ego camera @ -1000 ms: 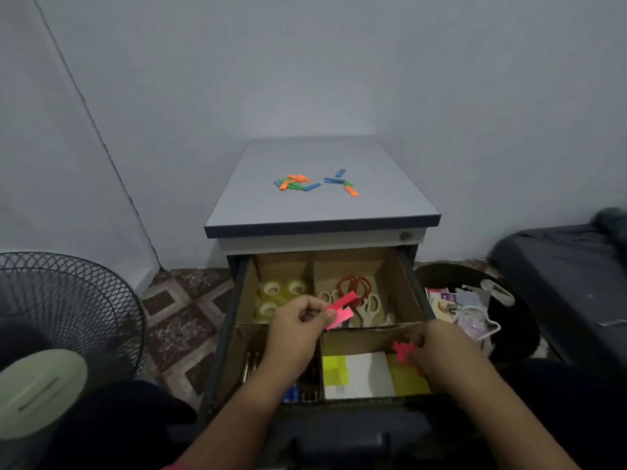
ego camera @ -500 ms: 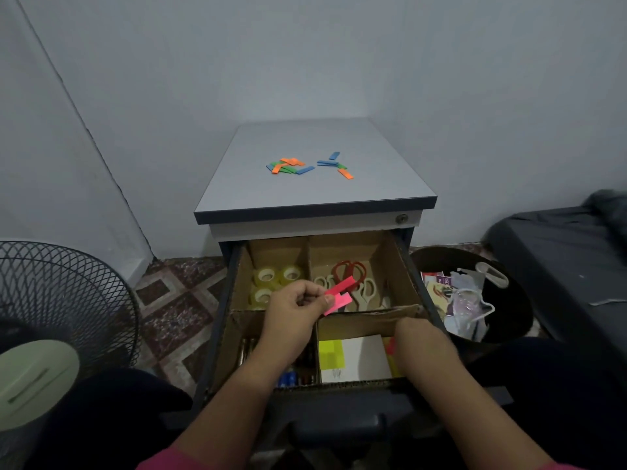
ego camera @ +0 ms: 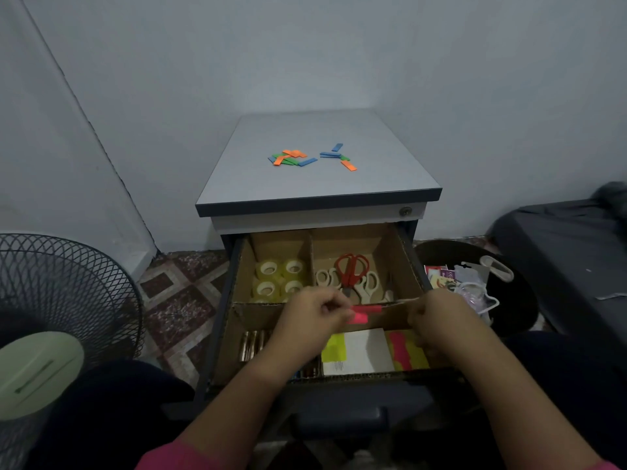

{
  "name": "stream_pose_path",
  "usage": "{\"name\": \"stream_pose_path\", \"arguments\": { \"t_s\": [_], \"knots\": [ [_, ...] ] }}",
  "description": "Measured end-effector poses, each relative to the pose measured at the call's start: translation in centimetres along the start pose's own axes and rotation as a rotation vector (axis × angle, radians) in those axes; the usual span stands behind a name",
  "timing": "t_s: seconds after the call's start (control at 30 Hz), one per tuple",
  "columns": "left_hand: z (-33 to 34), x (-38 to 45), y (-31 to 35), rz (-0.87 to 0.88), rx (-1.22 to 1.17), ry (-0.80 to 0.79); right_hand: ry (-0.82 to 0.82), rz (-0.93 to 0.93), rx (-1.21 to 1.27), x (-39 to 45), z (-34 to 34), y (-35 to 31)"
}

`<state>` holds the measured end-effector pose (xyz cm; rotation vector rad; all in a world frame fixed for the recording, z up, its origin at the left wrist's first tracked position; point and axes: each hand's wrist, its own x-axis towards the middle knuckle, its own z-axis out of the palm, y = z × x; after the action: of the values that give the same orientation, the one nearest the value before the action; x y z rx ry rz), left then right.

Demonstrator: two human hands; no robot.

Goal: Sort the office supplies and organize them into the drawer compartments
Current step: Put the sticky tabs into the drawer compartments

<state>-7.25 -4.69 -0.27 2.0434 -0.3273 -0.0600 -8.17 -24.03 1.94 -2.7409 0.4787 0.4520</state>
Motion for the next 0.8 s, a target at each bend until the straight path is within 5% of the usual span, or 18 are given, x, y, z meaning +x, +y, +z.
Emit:
{"name": "stream_pose_path", "arguments": {
  "t_s": [0.27, 0.4, 0.57, 0.8],
  "knots": [
    [4.7, 2.1, 2.1, 0.219, 0.646, -0.461, 0.058, -0.088, 0.241, 0.5, -0.1, 1.6],
    [6.2, 2.5, 3.0, 0.225, 0.788, -0.522, 0.056, -0.079, 0.230, 0.5, -0.2, 1.4],
    [6.9, 2.3, 2.5, 0.225, 0.796, -0.553, -0.209, 0.120, 0.055, 1.5, -1.6, -0.3],
    [6.6, 2.2, 2.2, 0.181, 0.799, -0.530, -0.074, 0.000, 0.125, 1.5, -0.2, 0.7]
  ]
}}
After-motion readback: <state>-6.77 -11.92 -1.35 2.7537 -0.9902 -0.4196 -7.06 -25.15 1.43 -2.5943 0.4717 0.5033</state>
